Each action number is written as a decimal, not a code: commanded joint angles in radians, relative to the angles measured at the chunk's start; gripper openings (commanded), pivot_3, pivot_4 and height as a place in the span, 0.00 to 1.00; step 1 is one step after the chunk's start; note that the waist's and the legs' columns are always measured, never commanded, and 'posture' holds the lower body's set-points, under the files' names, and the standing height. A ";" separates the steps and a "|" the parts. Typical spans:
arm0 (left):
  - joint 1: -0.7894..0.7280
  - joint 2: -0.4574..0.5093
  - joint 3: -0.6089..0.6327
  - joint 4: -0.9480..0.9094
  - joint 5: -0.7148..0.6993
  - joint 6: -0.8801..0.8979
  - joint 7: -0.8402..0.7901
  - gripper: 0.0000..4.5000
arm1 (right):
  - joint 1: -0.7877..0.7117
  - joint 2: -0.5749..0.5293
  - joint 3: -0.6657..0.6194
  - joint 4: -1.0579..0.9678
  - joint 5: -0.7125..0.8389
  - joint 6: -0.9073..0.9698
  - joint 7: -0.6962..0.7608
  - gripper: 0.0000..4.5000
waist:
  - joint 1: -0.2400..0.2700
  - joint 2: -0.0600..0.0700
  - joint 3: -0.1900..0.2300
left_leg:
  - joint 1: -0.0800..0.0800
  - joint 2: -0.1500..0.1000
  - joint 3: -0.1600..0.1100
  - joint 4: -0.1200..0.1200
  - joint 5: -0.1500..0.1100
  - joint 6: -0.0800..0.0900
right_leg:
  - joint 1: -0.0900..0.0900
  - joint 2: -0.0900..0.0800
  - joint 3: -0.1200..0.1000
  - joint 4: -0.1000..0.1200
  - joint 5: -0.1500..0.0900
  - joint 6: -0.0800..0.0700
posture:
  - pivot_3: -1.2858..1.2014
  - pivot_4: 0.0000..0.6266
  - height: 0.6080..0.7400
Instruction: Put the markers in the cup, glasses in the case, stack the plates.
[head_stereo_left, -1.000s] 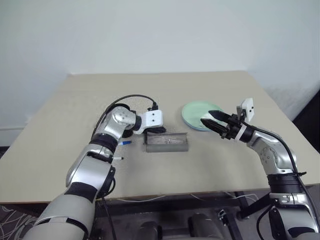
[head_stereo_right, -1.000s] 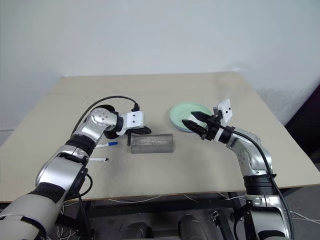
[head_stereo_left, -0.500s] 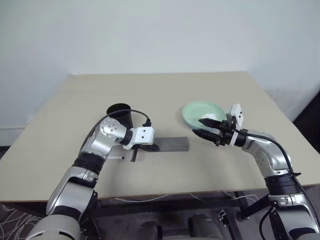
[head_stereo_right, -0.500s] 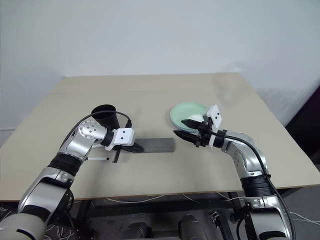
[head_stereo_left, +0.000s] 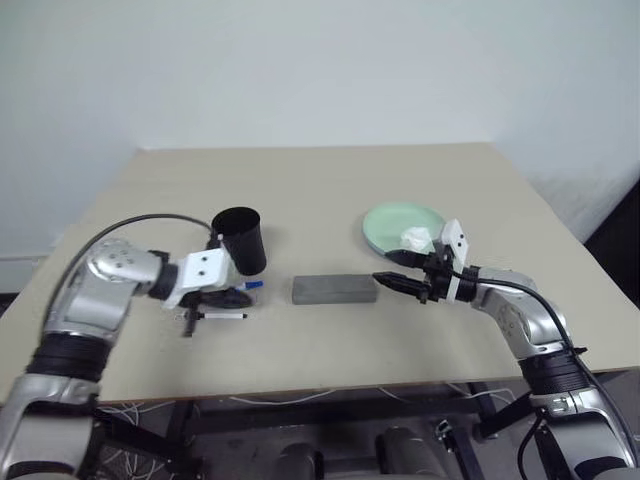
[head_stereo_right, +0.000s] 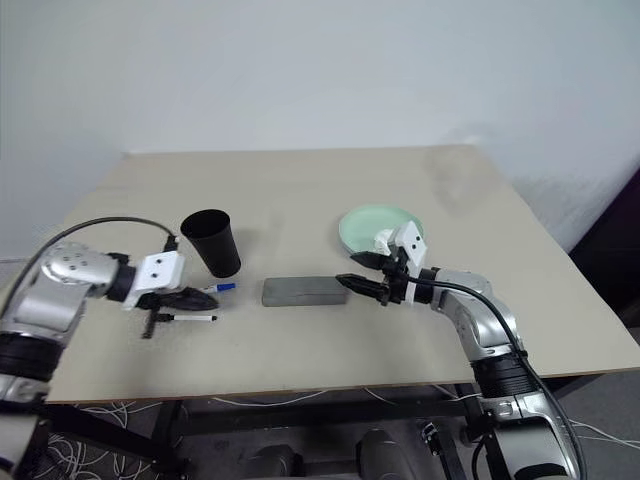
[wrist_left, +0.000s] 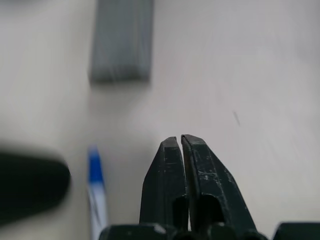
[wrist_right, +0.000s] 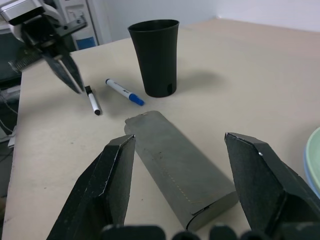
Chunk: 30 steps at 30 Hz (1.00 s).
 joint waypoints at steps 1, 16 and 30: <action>-0.018 0.035 -0.004 0.014 0.006 -0.001 -0.032 0.28 | -0.038 0.011 -0.004 0.005 -0.006 -0.029 0.005 0.69 | 0.003 0.000 0.000 | 0.000 0.000 0.000 0.000 0.000 0.000 | 0.000 0.000 0.000 0.000 0.000 0.000 | 0.52 0.00 0.97; -0.315 -0.035 -0.232 0.451 0.183 -0.233 -0.097 0.51 | -0.061 0.042 0.010 0.075 -0.030 -0.067 0.023 0.69 | 0.004 0.000 0.000 | -0.001 -0.001 0.000 0.000 0.000 0.000 | -0.001 0.000 -0.001 0.000 0.000 0.000 | 0.52 0.00 0.97; -0.414 -0.150 -0.291 0.738 0.343 -0.369 -0.062 0.47 | -0.035 0.035 -0.001 0.046 -0.024 -0.057 0.002 0.69 | 0.003 -0.001 -0.001 | -0.001 -0.001 0.000 0.001 0.000 0.000 | -0.001 0.000 -0.001 0.000 0.000 0.000 | 0.52 0.00 0.97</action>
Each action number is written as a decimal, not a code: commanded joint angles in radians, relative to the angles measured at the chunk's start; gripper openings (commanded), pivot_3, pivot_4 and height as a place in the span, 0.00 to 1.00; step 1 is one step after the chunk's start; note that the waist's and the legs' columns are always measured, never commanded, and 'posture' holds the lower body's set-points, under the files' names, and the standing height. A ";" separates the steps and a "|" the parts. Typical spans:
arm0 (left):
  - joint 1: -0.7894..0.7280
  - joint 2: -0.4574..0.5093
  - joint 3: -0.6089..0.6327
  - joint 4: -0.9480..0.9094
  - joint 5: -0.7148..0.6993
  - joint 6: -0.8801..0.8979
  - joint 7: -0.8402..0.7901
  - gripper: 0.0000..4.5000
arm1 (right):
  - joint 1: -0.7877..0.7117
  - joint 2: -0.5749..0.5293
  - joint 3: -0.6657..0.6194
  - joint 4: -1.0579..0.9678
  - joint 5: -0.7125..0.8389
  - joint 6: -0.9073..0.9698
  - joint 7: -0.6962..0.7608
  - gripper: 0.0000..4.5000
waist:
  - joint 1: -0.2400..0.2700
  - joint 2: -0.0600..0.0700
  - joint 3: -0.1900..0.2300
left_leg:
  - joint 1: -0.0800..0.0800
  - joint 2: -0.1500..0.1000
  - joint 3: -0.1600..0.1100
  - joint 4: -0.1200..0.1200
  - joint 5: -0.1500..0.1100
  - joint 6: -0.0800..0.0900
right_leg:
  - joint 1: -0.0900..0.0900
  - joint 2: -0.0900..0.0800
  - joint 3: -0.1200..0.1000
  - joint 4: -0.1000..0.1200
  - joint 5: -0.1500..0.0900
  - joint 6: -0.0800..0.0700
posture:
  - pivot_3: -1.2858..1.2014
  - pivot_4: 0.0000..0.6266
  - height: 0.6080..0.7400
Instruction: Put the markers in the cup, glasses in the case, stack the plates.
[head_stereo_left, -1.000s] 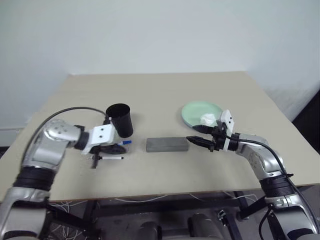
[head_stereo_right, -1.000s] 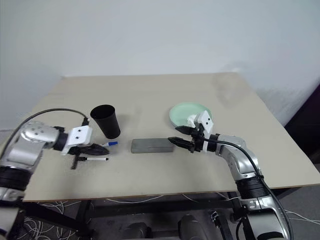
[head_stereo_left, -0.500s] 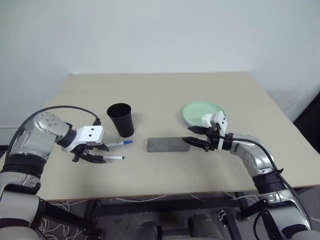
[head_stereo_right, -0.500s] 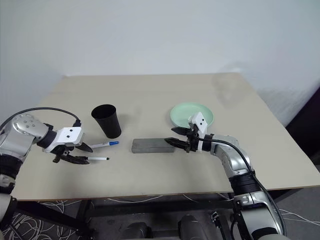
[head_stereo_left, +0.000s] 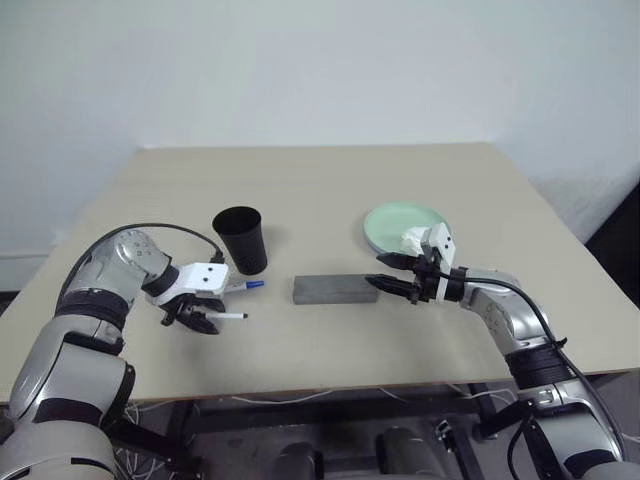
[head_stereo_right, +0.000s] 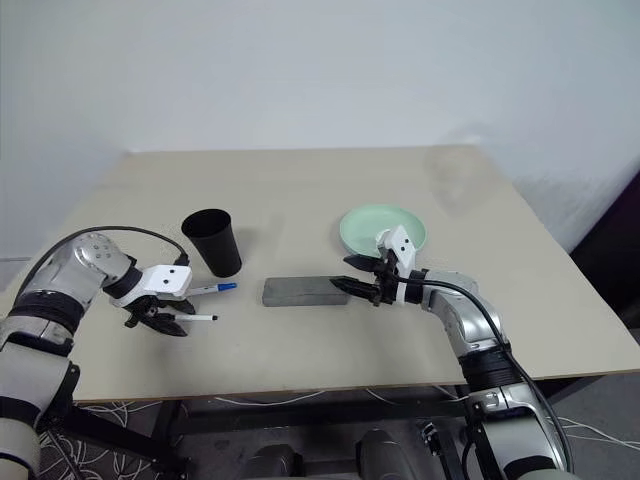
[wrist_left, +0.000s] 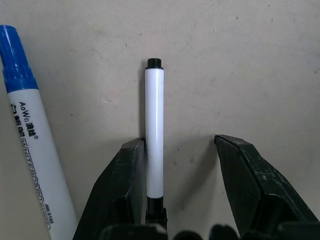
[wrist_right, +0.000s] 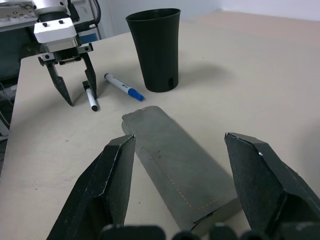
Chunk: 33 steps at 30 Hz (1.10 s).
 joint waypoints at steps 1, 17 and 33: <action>-0.025 -0.004 -0.005 0.027 0.031 -0.027 0.009 0.42 | -0.004 -0.005 -0.026 -0.043 0.009 -0.009 -0.006 0.69 | 0.000 0.000 0.000 | 0.000 0.000 0.000 0.000 0.000 0.000 | 0.000 0.000 0.000 0.000 0.000 0.000 | 0.52 0.00 0.97; 0.039 0.003 0.154 -0.198 -0.301 0.090 -0.031 0.01 | -0.021 -0.006 -0.029 -0.036 0.011 -0.009 -0.012 0.69 | 0.000 -0.002 0.000 | -0.001 0.001 0.000 0.001 0.000 0.000 | -0.001 0.000 0.001 0.001 0.000 0.000 | 0.52 0.00 0.97; 0.138 -0.169 0.613 -0.631 -0.648 0.399 0.527 0.01 | -0.081 0.013 -0.019 -0.028 0.008 -0.034 0.000 0.69 | -0.001 -0.003 0.000 | 0.004 0.001 -0.001 0.002 0.000 0.000 | -0.001 0.001 -0.001 0.009 0.000 0.000 | 0.52 0.00 0.97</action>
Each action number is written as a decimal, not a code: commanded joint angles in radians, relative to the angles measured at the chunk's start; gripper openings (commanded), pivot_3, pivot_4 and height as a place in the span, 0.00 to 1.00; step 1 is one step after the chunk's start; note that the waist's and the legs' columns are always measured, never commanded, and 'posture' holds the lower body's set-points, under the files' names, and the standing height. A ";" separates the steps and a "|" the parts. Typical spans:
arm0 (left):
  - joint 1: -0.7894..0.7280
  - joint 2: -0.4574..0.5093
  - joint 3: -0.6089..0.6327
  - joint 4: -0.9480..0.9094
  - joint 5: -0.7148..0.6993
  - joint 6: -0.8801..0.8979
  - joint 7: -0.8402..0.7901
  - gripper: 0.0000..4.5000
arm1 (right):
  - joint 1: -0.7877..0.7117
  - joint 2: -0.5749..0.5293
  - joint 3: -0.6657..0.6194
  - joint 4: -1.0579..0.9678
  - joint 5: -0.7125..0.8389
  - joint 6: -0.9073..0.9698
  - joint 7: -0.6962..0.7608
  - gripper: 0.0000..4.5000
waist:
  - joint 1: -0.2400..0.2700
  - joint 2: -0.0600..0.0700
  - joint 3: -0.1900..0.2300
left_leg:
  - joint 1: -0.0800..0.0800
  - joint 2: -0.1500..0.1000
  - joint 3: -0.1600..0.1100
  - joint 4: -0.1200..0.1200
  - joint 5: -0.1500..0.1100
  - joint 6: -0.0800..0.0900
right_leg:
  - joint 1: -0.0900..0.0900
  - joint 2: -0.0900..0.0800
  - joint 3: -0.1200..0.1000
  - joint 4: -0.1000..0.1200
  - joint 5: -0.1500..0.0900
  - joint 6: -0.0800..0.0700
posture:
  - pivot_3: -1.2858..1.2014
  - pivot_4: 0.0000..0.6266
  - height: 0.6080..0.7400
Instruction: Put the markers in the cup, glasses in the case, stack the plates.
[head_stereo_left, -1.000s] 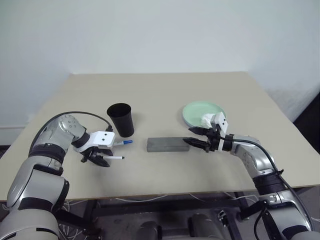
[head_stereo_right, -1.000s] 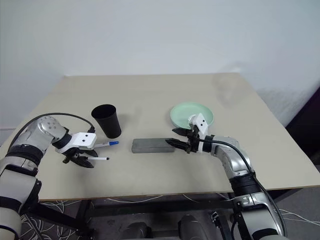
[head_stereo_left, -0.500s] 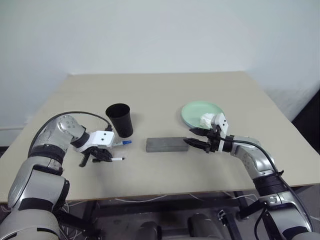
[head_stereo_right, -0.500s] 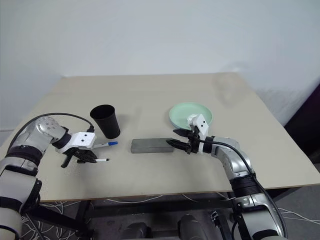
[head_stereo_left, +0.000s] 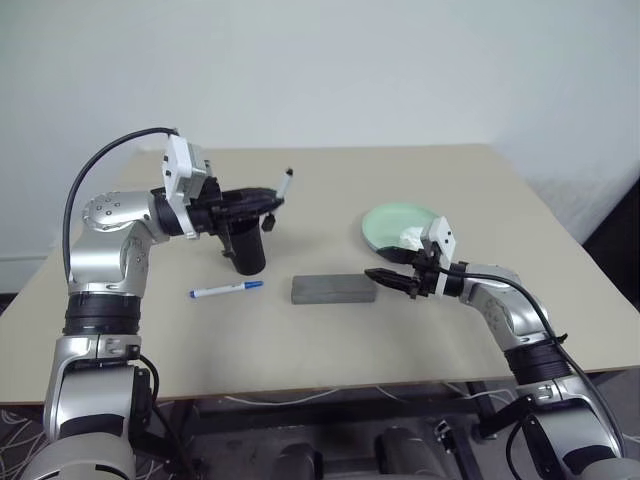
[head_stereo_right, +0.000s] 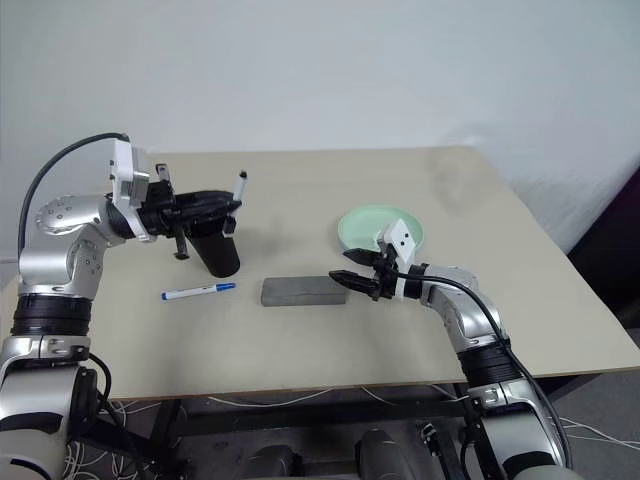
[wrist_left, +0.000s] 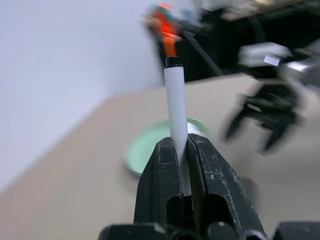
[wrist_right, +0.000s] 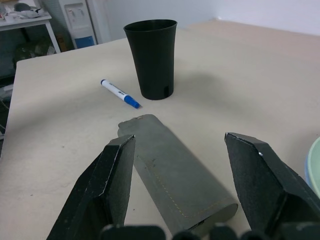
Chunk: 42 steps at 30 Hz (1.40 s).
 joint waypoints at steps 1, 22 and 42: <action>-0.003 -0.013 0.060 0.054 0.035 -0.098 0.113 0.01 | -0.048 0.007 -0.019 -0.035 0.011 -0.025 0.012 0.69 | 0.000 0.000 0.000 | 0.000 0.000 0.000 0.000 0.000 0.000 | 0.000 0.000 0.000 0.000 0.000 0.000 | 0.52 0.00 0.97; -0.137 -0.115 0.101 0.595 0.108 -0.428 0.249 0.01 | -0.057 0.008 -0.023 -0.046 0.007 -0.050 0.014 0.69 | 0.001 -0.001 -0.001 | -0.002 -0.002 0.000 0.002 0.000 -0.001 | 0.000 -0.001 0.000 -0.001 0.000 0.000 | 0.52 0.00 0.97; -0.154 -0.158 0.117 0.681 0.106 -0.455 0.245 0.63 | -0.025 -0.010 -0.030 -0.077 0.011 -0.045 -0.007 0.69 | 0.001 -0.002 0.000 | -0.003 -0.002 0.000 0.001 0.000 -0.001 | 0.000 -0.001 0.000 -0.001 0.000 0.000 | 0.52 0.00 0.97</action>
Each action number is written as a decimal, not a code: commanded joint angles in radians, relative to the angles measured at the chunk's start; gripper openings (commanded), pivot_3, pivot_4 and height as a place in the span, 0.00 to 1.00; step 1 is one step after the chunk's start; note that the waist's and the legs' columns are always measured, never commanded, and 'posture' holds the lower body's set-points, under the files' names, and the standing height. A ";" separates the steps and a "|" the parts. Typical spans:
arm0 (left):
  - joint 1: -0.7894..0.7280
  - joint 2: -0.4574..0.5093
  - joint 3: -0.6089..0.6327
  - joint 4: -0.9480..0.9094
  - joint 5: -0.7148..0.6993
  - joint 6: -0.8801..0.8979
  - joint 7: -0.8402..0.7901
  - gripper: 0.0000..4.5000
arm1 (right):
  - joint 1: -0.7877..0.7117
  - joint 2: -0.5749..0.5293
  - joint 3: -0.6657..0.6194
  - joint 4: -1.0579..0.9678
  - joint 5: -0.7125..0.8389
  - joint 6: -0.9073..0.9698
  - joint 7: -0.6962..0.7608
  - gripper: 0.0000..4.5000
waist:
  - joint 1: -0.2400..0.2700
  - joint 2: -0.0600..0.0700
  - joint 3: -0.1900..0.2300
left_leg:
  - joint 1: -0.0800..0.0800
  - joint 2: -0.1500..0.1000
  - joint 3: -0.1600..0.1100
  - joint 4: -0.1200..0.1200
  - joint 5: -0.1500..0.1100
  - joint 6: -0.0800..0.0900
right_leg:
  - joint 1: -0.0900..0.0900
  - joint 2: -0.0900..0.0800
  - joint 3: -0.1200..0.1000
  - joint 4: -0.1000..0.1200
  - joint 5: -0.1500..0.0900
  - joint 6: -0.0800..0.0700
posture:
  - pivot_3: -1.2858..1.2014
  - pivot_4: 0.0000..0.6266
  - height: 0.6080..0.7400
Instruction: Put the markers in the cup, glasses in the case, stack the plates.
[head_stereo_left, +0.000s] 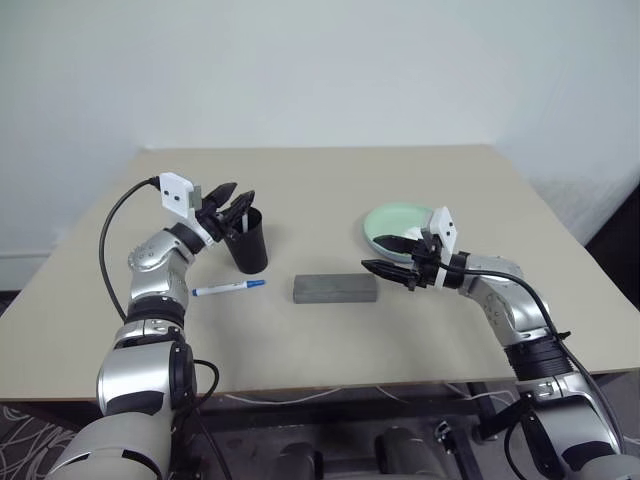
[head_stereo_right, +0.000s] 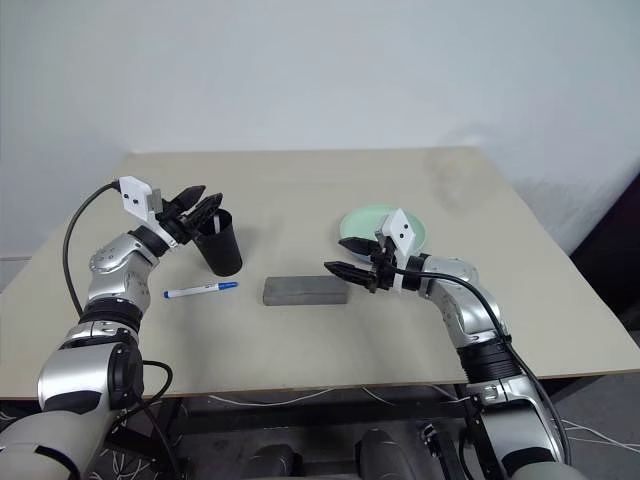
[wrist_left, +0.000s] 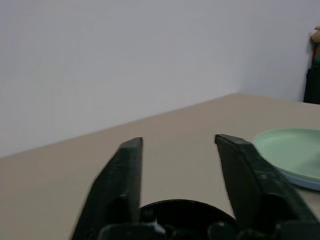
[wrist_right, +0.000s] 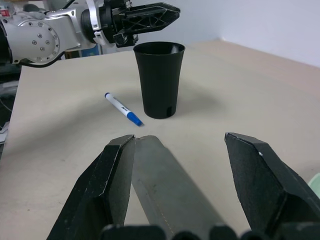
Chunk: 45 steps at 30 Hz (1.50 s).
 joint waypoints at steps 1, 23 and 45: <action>-0.032 0.003 0.020 -0.023 -0.003 -0.023 -0.003 0.63 | -0.013 -0.003 -0.027 -0.033 0.009 -0.014 -0.002 0.69 | 0.000 0.000 0.000 | 0.000 0.000 0.000 0.000 0.000 0.000 | 0.000 0.000 0.000 0.000 0.000 0.000 | 0.52 0.00 0.97; -0.108 0.392 -0.156 -0.253 0.067 0.351 -0.572 0.63 | -0.032 0.009 -0.017 -0.011 0.001 -0.022 0.000 0.69 | -0.007 -0.001 0.001 | 0.000 0.001 0.000 -0.002 0.000 0.000 | 0.000 0.000 0.000 -0.001 0.000 0.000 | 0.52 0.00 0.97; -0.158 0.397 -0.466 0.099 0.483 0.161 -0.632 0.63 | -0.030 -0.001 -0.023 0.003 -0.007 -0.025 -0.007 0.69 | -0.006 -0.004 0.002 | -0.002 0.002 -0.001 -0.002 0.000 0.000 | -0.004 0.000 -0.002 0.000 -0.001 -0.001 | 0.52 0.00 0.97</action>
